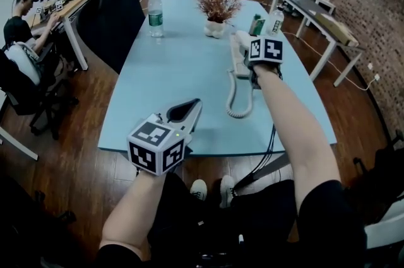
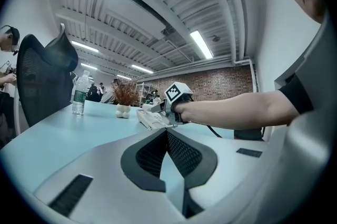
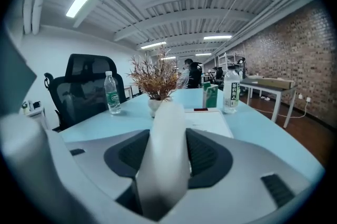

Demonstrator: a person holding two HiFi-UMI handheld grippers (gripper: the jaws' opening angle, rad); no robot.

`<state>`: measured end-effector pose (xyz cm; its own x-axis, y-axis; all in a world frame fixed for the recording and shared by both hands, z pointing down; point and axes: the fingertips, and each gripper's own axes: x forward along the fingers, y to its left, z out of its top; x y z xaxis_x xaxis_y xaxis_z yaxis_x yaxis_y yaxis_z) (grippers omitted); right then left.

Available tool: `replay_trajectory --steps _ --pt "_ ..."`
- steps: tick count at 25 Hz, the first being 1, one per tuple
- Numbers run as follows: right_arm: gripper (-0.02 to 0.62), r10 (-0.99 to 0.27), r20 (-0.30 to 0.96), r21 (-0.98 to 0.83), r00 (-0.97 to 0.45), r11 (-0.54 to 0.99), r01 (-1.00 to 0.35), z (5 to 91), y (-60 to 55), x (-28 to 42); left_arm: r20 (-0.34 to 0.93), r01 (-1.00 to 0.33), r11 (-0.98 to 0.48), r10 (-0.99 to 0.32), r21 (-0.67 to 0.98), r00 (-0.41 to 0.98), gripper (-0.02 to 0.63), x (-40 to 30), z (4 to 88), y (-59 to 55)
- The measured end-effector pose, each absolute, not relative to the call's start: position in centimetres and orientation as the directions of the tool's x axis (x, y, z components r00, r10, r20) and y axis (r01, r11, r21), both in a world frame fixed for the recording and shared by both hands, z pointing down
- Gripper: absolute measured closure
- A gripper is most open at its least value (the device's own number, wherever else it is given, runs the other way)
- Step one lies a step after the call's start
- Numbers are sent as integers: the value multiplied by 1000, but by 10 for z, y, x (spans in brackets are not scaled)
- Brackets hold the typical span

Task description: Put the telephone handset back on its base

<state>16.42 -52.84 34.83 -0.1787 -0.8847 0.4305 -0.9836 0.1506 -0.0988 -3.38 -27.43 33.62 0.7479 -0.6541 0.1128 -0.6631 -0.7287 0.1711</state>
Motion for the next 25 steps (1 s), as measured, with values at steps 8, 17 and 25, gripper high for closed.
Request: replay_trajectory --steps 8,17,25 --pt "357 -889 445 -61 -110 92 -994 354 -557 150 109 -674 -716 -667 181 737 612 -42 336 -279" --pt "273 -874 469 -38 -124 120 -992 356 -553 150 112 -676 -714 -668 181 736 611 -45 338 -280" --pt "424 -852 300 -265 -429 357 -895 317 -469 126 117 -665 -729 -655 166 747 612 -36 337 -275"
